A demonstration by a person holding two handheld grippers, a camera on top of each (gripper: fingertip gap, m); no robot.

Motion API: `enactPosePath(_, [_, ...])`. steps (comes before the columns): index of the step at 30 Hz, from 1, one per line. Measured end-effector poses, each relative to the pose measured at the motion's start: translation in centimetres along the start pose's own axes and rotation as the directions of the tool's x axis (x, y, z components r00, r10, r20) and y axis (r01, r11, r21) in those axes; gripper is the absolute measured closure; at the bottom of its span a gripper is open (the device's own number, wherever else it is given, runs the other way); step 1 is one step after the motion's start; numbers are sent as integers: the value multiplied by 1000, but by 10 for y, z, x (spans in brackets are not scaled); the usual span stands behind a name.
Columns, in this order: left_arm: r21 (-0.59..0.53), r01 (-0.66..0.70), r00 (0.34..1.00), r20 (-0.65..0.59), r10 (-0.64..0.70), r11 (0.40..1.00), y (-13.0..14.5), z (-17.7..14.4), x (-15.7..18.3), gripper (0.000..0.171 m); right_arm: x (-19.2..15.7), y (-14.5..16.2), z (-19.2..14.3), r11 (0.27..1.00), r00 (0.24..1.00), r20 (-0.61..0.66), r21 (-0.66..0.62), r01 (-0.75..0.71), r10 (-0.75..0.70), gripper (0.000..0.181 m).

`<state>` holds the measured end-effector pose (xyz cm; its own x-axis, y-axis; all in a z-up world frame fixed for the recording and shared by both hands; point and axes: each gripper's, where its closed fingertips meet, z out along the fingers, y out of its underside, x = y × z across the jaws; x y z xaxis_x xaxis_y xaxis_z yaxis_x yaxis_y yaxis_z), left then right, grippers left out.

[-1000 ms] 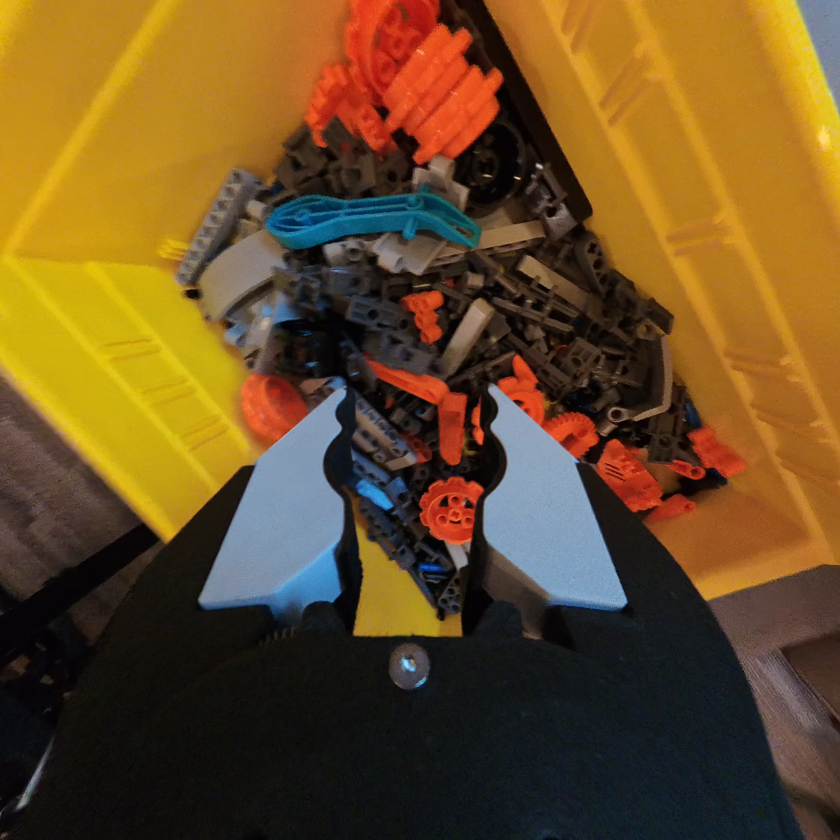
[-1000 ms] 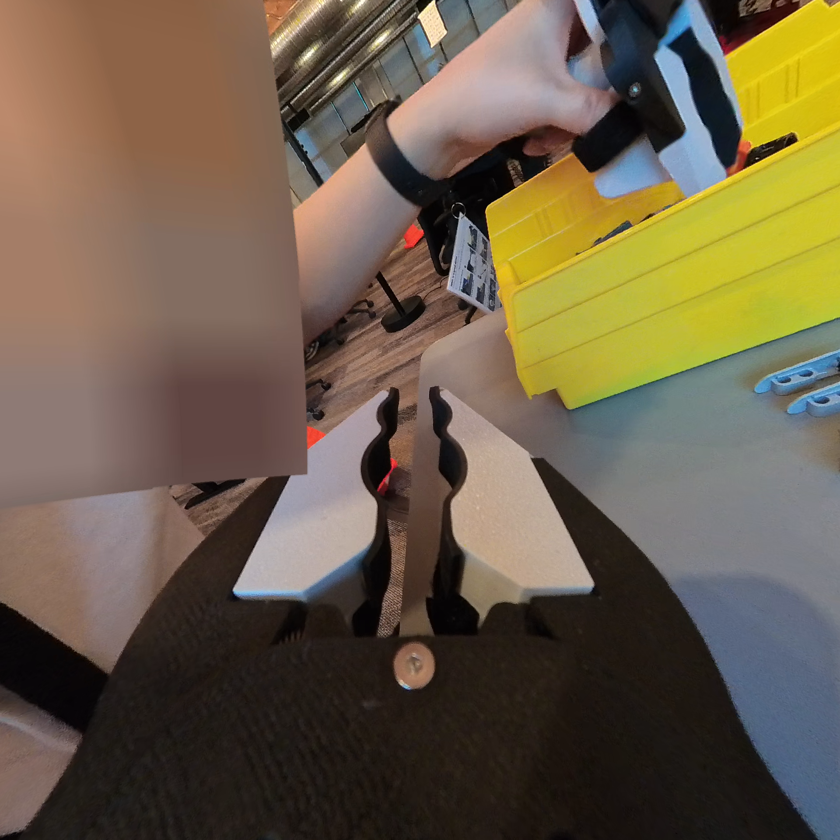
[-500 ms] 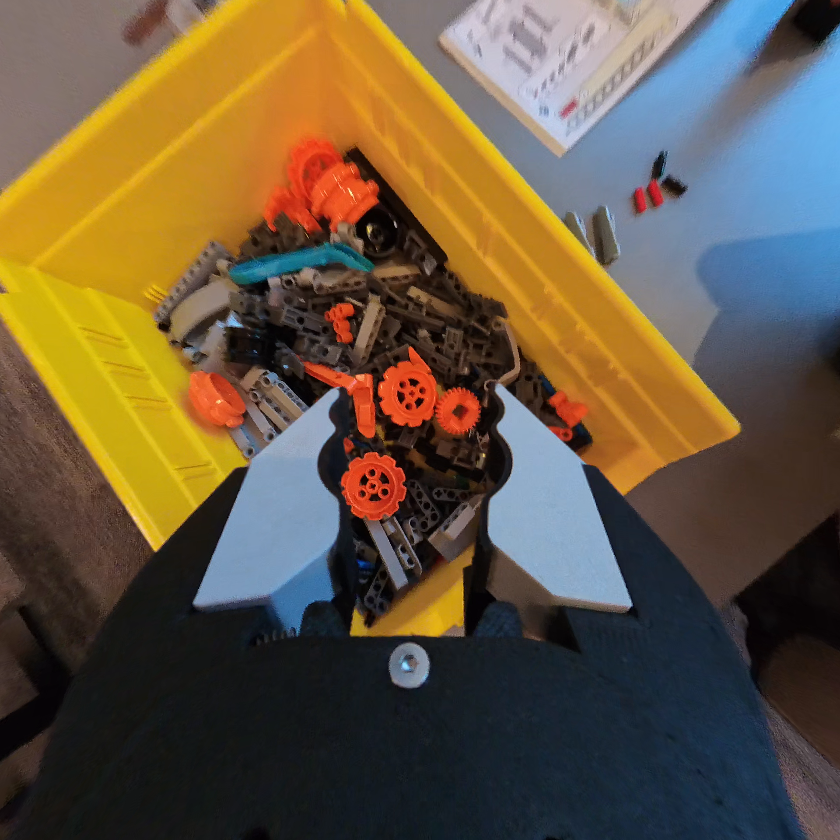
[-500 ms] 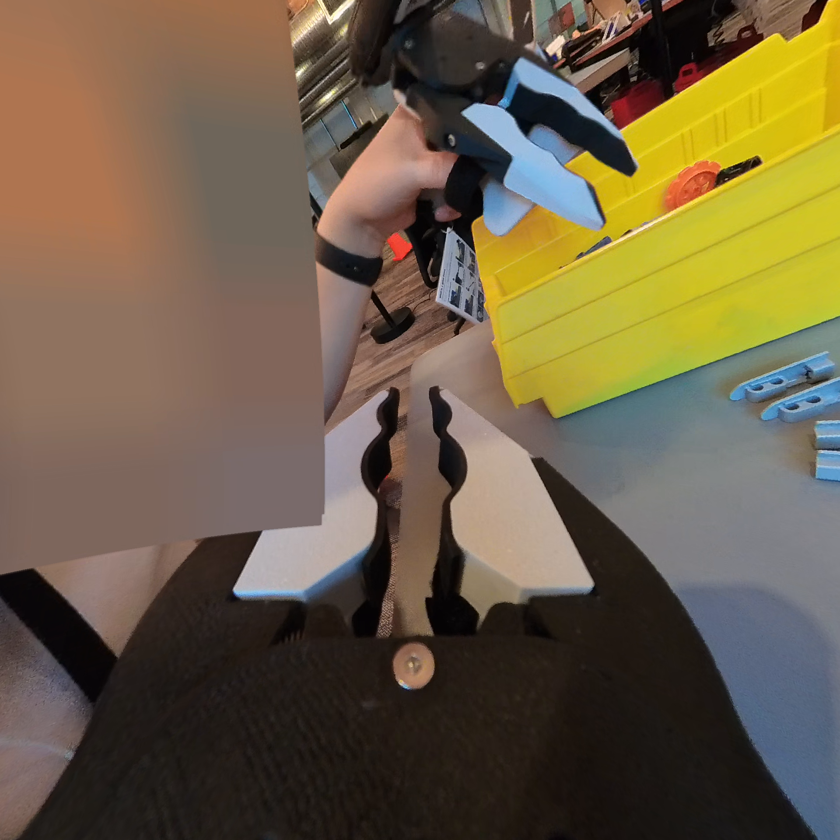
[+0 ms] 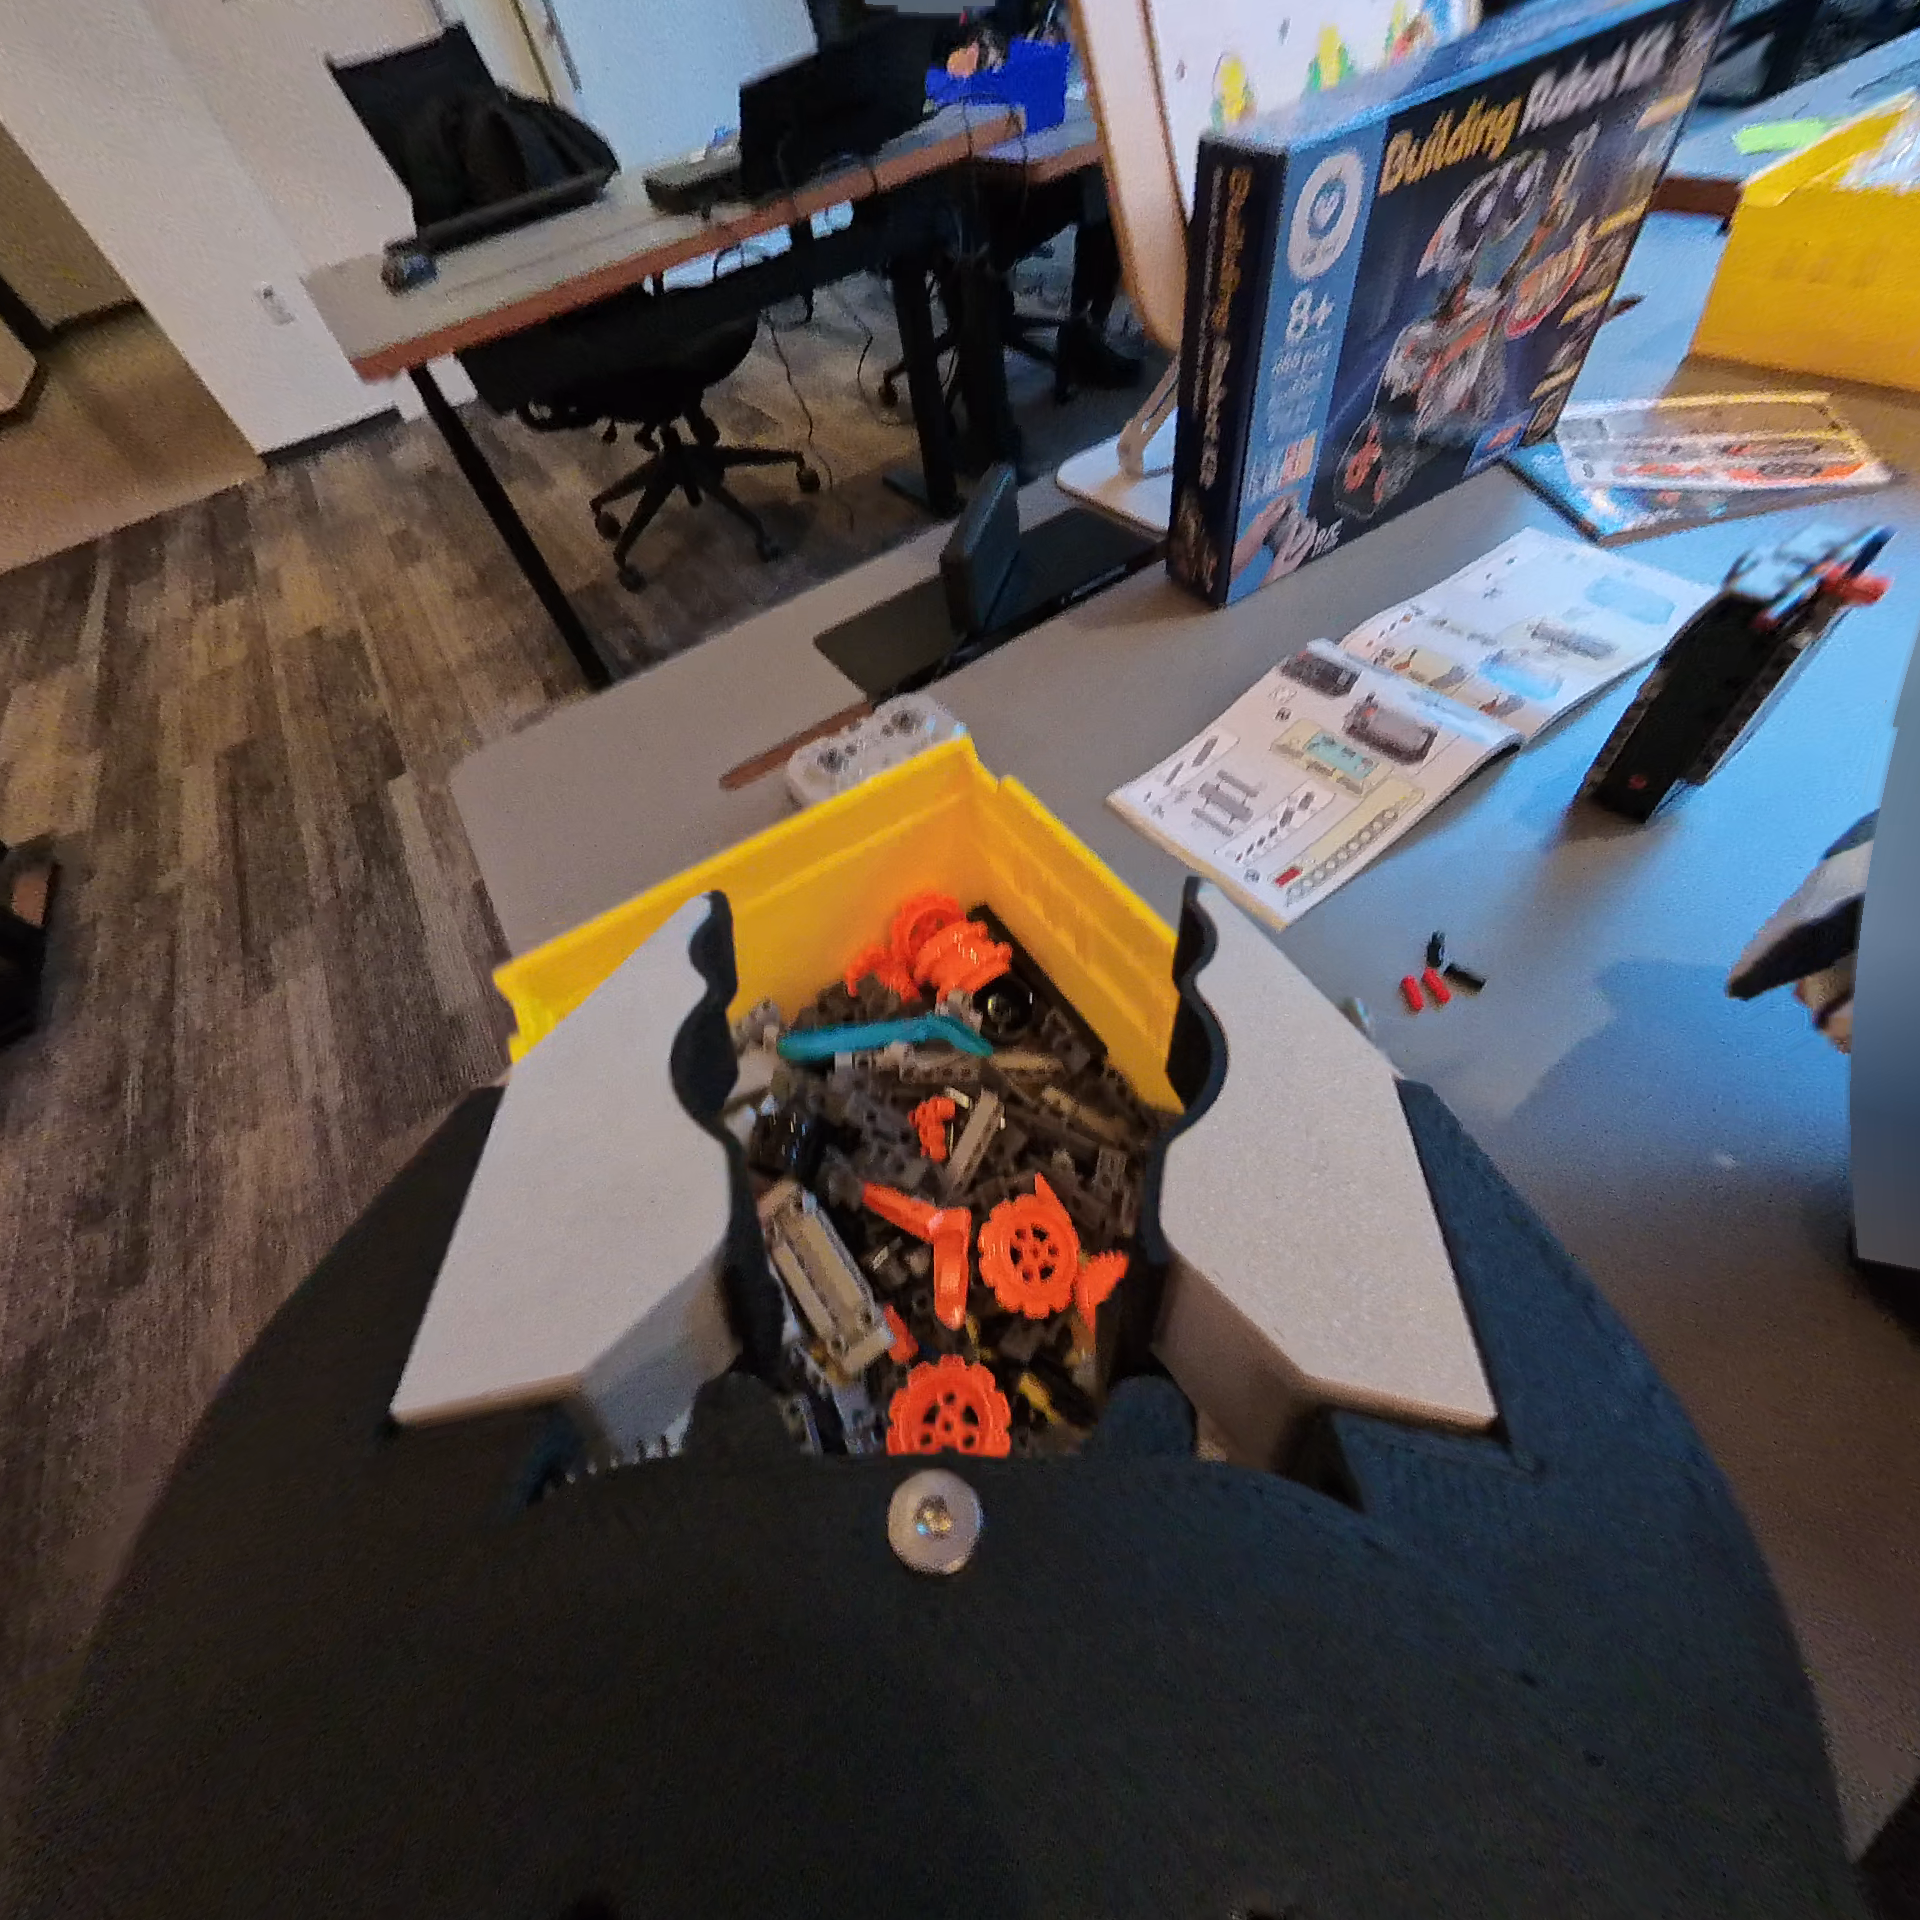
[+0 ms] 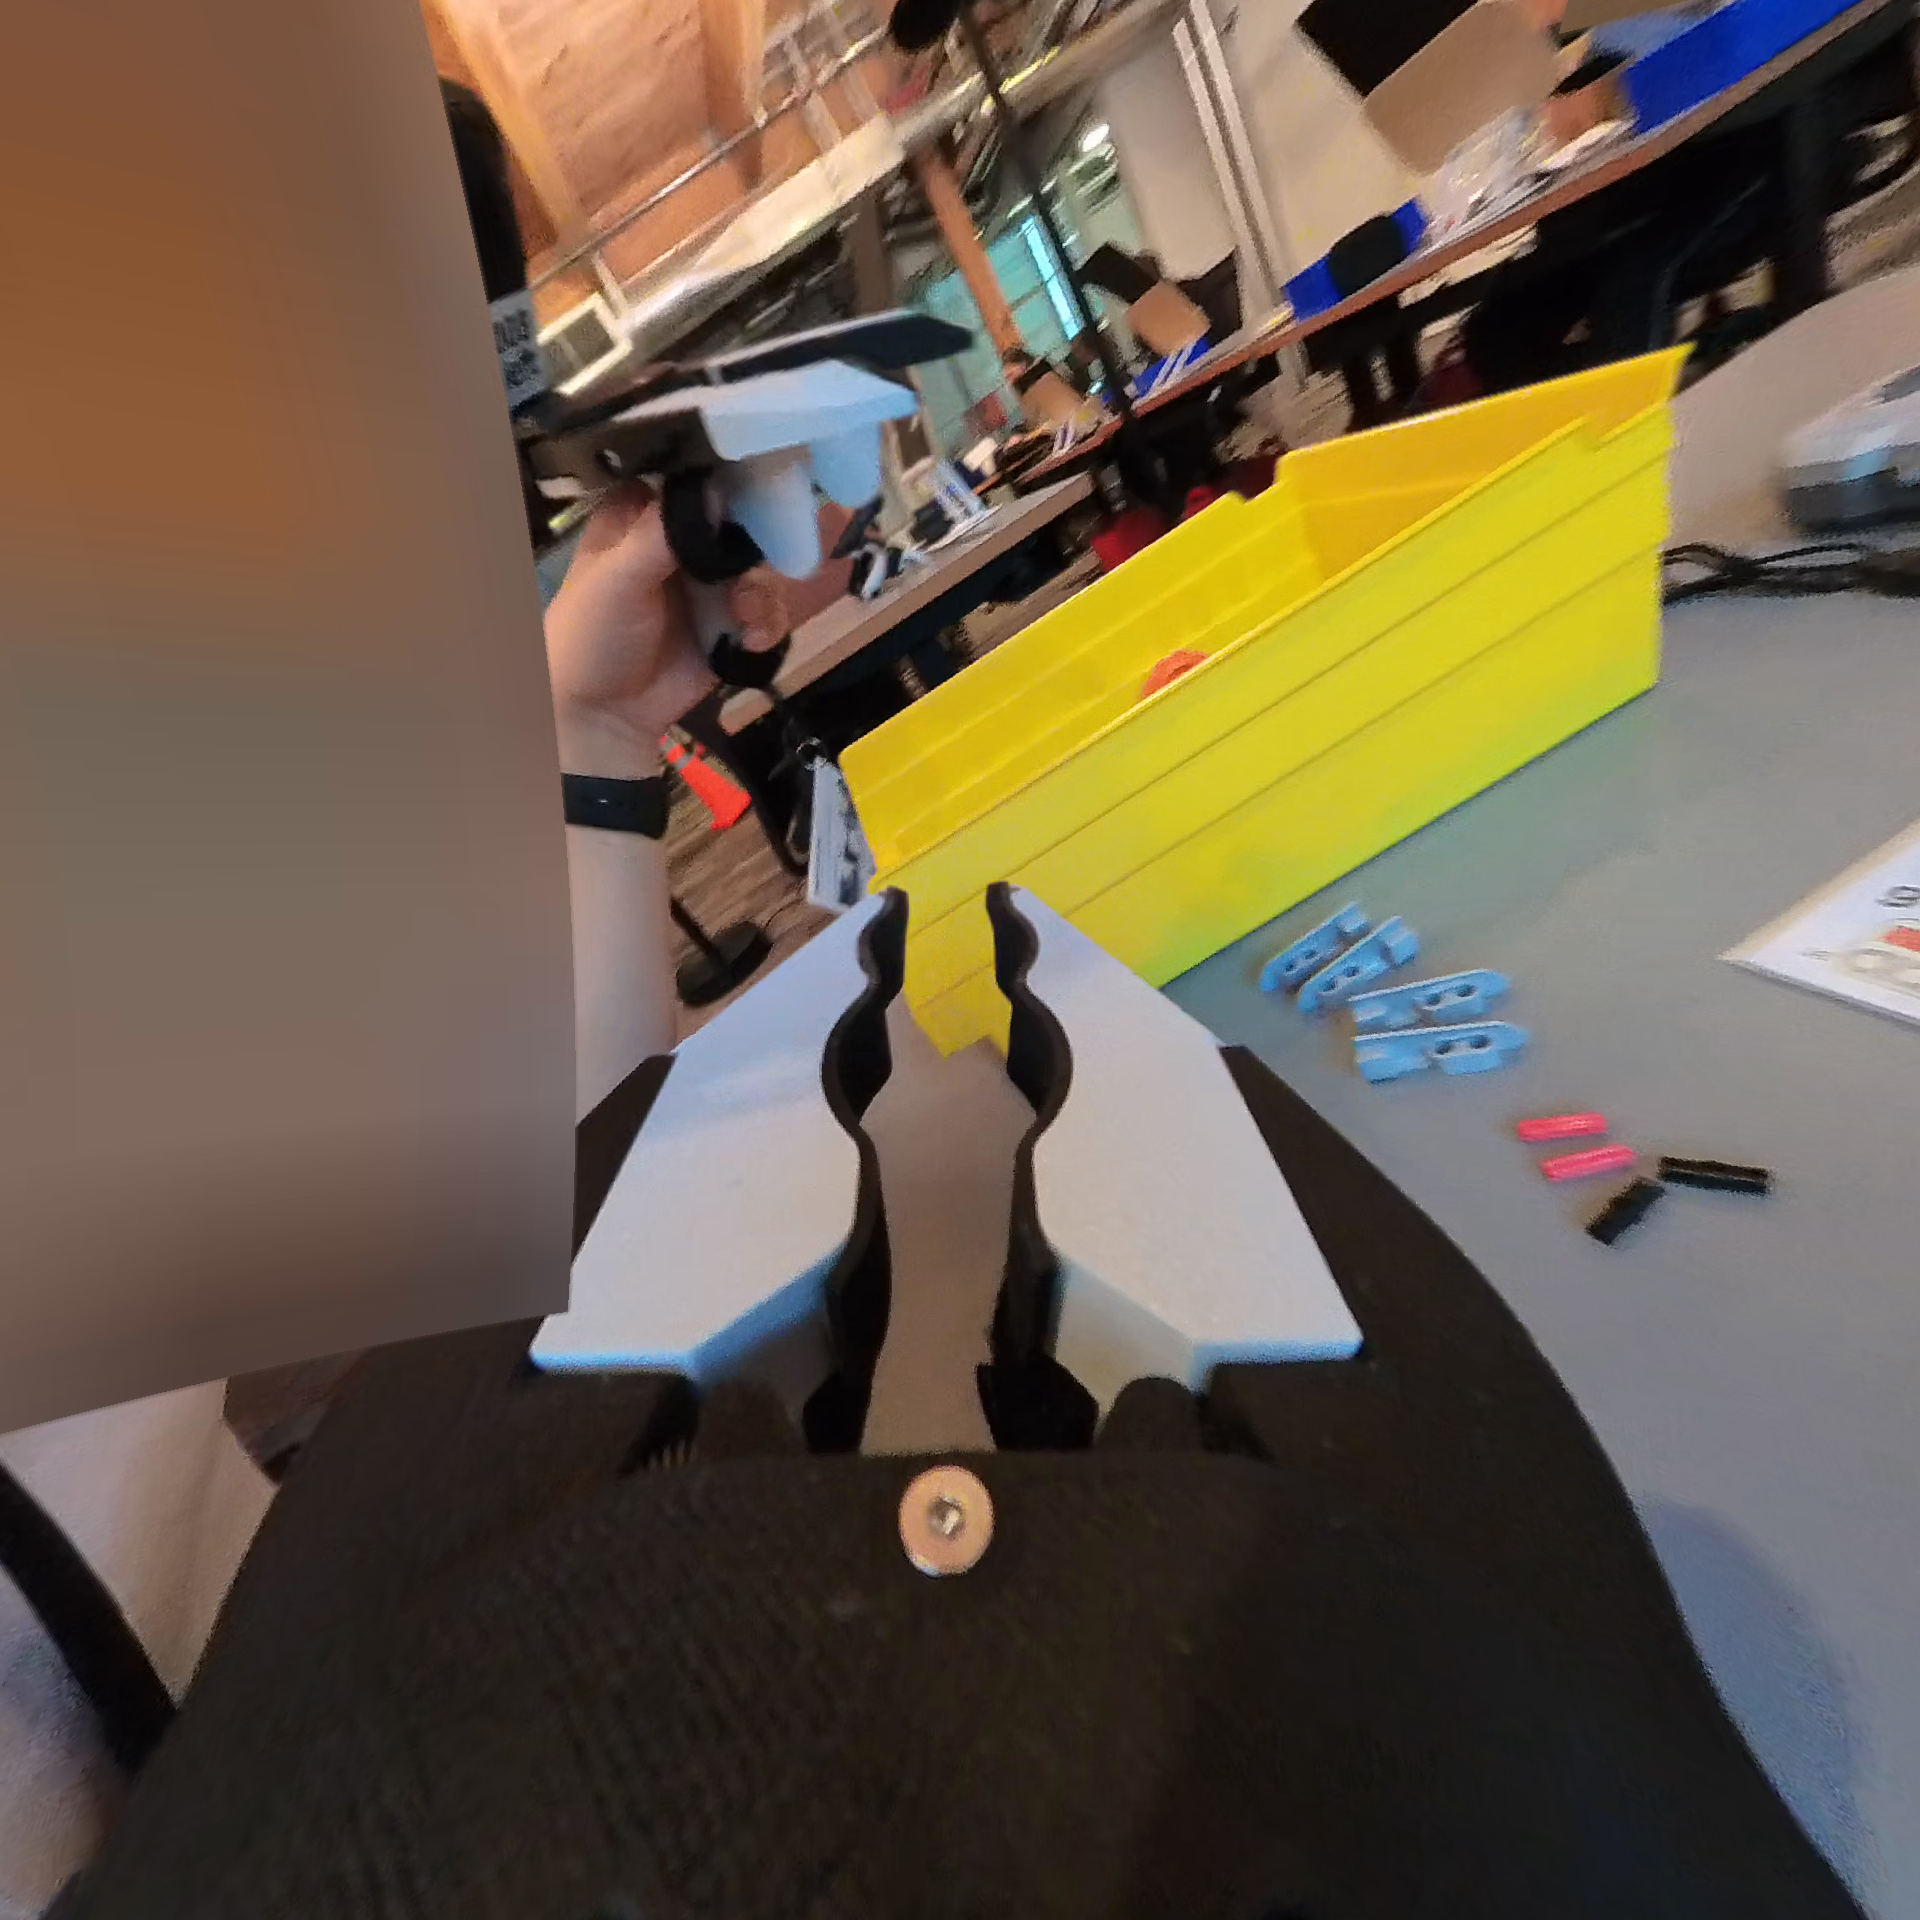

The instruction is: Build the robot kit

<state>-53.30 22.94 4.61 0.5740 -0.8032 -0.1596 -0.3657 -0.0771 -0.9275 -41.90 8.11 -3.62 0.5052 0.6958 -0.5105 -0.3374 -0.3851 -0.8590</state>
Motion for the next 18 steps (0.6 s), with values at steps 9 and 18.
enactPosePath(9, [-550,-64,996,21,91,833,29,6,-9,113,18,3,-3,999,997,-59,-15,-46,45,162])
enactPosePath(18, [-888,195,981,165,-106,416,116,-16,-1,138,20,8,-1,997,997,-43,-33,-73,72,160])
